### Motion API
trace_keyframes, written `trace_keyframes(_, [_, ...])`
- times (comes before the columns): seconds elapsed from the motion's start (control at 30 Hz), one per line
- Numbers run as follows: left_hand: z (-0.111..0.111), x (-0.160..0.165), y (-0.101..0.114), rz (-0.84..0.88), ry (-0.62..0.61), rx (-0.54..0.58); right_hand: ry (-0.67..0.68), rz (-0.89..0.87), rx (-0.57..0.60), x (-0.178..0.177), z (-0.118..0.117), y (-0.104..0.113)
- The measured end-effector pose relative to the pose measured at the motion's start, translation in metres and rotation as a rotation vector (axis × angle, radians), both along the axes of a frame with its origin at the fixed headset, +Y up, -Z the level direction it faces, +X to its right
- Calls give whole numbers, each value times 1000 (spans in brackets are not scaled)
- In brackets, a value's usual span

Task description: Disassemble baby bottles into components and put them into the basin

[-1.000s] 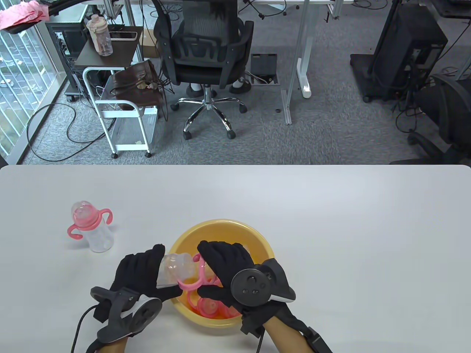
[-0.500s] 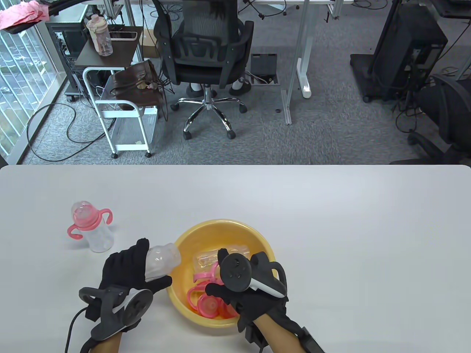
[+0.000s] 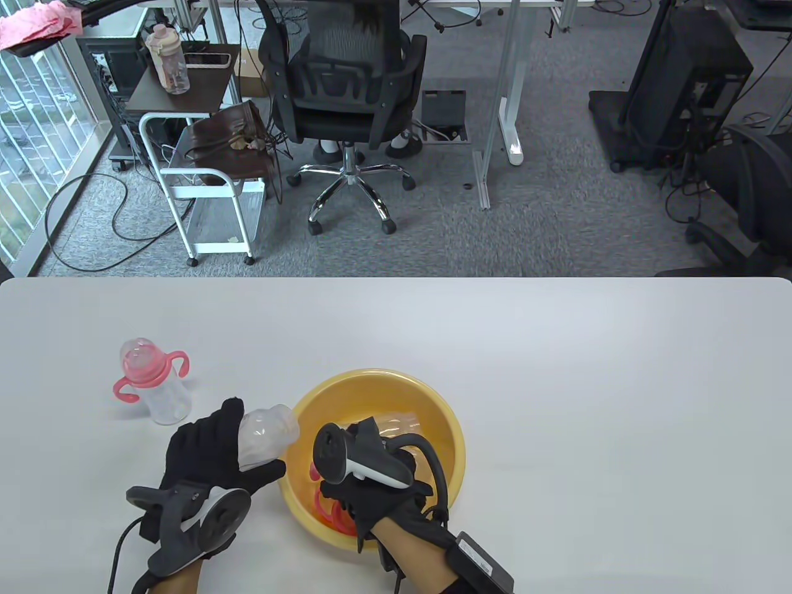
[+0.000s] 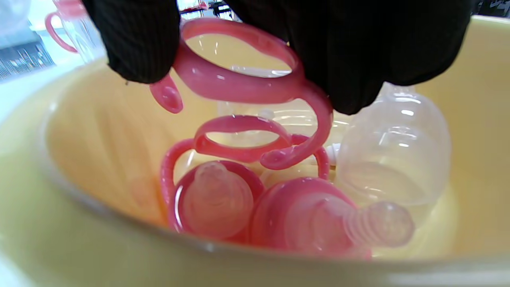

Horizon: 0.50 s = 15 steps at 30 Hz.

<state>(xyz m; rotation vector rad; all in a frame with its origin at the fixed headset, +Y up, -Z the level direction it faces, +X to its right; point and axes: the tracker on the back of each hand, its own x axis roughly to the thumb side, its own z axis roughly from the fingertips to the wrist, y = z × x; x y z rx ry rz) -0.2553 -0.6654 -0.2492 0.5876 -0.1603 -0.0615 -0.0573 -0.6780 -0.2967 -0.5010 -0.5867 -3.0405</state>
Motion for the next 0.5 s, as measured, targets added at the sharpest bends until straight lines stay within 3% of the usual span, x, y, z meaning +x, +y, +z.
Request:
trace_keyframes(0.2, [0, -2, 1, 13, 7, 0, 1, 86, -2, -13, -1, -8])
trace_keyframes(0.5, [0, -3, 1, 19, 9, -9, -11, 81, -55, -14, -4, -19])
